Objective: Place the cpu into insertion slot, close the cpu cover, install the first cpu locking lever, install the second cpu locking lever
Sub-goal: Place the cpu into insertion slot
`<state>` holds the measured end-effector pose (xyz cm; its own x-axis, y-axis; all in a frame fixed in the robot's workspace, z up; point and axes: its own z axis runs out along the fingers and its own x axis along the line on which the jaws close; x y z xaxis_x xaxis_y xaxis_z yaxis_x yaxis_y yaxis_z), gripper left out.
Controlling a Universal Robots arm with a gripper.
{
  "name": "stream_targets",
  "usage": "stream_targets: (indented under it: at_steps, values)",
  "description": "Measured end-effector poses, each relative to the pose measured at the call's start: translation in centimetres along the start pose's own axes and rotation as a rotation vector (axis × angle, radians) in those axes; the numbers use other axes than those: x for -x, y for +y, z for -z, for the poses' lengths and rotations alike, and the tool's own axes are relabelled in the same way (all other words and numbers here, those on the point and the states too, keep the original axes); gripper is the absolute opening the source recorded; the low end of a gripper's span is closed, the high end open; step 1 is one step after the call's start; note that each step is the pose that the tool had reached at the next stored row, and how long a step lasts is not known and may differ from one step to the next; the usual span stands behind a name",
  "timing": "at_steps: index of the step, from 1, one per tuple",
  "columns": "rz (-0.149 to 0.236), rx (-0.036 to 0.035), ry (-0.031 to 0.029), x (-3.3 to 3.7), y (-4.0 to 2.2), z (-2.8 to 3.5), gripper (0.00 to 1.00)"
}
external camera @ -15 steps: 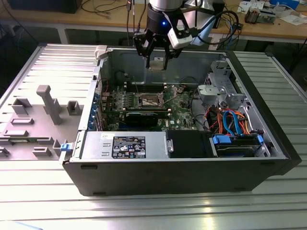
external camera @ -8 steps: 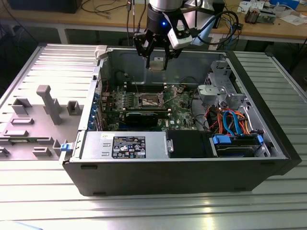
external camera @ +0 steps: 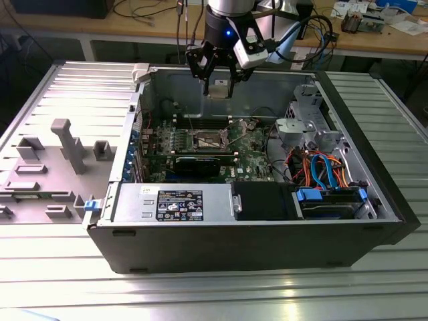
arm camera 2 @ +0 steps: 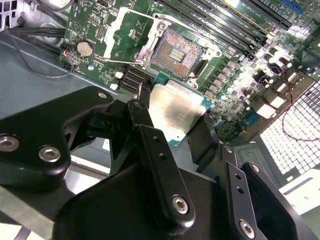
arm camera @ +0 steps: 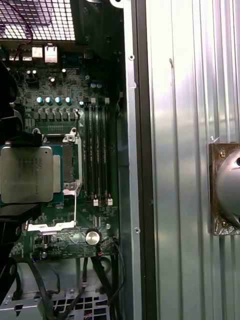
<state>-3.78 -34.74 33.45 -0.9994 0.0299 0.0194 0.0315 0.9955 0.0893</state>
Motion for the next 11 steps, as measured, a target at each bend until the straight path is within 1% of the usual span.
stream_targets:
  at_steps: [11]
  values:
    - [-0.035,0.0007,-0.0032,0.0,0.0,0.0,0.55]
